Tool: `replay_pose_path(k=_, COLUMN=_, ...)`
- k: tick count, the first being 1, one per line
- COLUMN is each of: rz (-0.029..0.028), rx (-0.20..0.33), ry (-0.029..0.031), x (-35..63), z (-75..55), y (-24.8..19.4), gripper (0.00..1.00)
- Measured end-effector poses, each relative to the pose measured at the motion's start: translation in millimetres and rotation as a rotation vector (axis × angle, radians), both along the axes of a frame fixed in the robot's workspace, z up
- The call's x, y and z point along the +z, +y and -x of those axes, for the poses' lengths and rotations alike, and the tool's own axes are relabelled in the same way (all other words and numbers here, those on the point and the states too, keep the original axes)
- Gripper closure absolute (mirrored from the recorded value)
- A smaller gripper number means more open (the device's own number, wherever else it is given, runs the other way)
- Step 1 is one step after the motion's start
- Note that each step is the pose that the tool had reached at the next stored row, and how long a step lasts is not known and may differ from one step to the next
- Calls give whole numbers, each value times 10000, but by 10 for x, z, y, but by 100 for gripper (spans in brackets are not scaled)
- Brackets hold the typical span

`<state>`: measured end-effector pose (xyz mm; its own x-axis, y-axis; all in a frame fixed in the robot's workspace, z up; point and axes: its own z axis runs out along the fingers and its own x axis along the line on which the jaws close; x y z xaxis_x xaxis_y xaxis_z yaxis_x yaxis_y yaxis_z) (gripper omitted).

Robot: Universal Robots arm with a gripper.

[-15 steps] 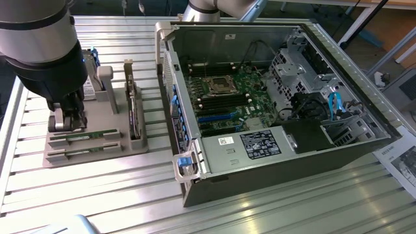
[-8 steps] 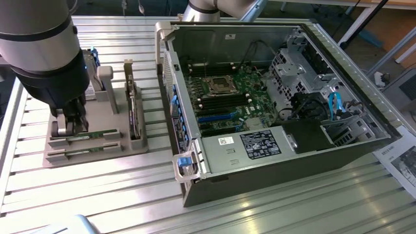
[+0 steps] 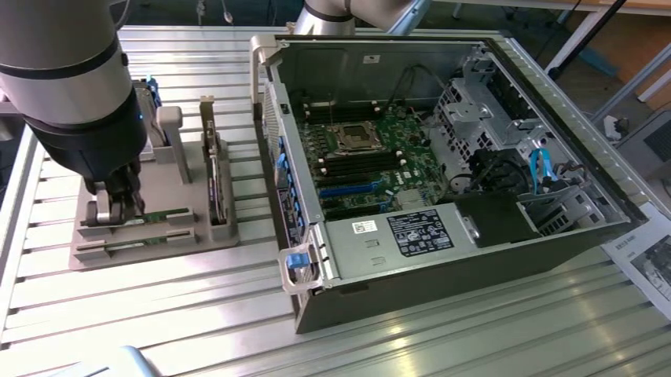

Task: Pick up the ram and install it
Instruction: 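Pick up the ram and move it above insertion slot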

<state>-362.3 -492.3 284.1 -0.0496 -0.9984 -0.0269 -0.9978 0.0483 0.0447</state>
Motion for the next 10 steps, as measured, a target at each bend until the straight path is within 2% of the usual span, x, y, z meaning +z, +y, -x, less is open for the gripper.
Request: replay_pose_path(k=10, rz=0, rx=9, ry=0, x=-124, z=0, y=-12, gripper=90)
